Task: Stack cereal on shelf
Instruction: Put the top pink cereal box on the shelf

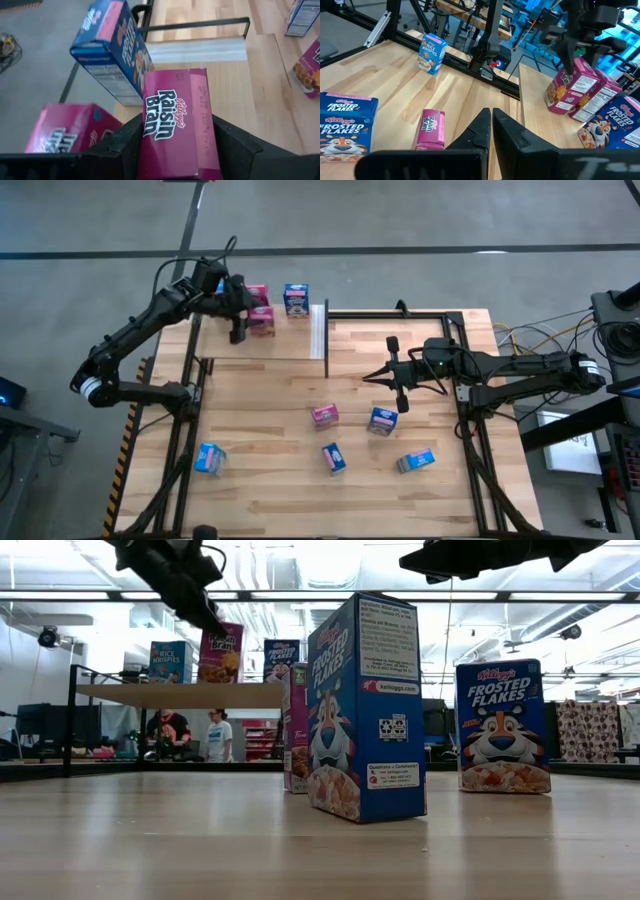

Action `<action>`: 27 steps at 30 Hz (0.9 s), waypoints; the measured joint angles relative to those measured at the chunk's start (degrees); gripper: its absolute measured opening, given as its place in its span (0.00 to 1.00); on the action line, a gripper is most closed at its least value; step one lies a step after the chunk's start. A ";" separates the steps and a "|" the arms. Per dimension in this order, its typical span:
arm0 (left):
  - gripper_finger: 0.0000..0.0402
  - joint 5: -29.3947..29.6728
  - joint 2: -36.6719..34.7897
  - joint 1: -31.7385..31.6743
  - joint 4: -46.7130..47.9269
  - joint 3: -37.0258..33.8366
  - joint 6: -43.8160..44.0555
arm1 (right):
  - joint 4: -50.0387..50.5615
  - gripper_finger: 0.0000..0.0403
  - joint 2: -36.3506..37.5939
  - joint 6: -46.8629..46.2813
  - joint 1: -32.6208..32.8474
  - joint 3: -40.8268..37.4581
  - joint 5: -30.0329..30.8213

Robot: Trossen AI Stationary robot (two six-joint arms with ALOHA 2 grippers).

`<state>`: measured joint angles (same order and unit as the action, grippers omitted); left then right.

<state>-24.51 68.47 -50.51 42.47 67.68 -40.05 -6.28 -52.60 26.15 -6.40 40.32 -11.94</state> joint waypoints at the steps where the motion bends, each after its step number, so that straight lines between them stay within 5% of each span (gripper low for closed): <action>1: 0.45 0.01 0.00 -0.04 0.45 0.00 0.02 | 0.00 0.02 0.00 0.00 0.00 0.00 0.00; 27: 0.52 6.39 0.00 -0.06 1.78 -0.33 3.53 | 0.00 0.02 0.00 0.00 0.00 0.00 0.00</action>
<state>-18.11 68.47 -50.57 44.25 67.35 -36.52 -6.28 -52.60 26.15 -6.39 40.32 -11.94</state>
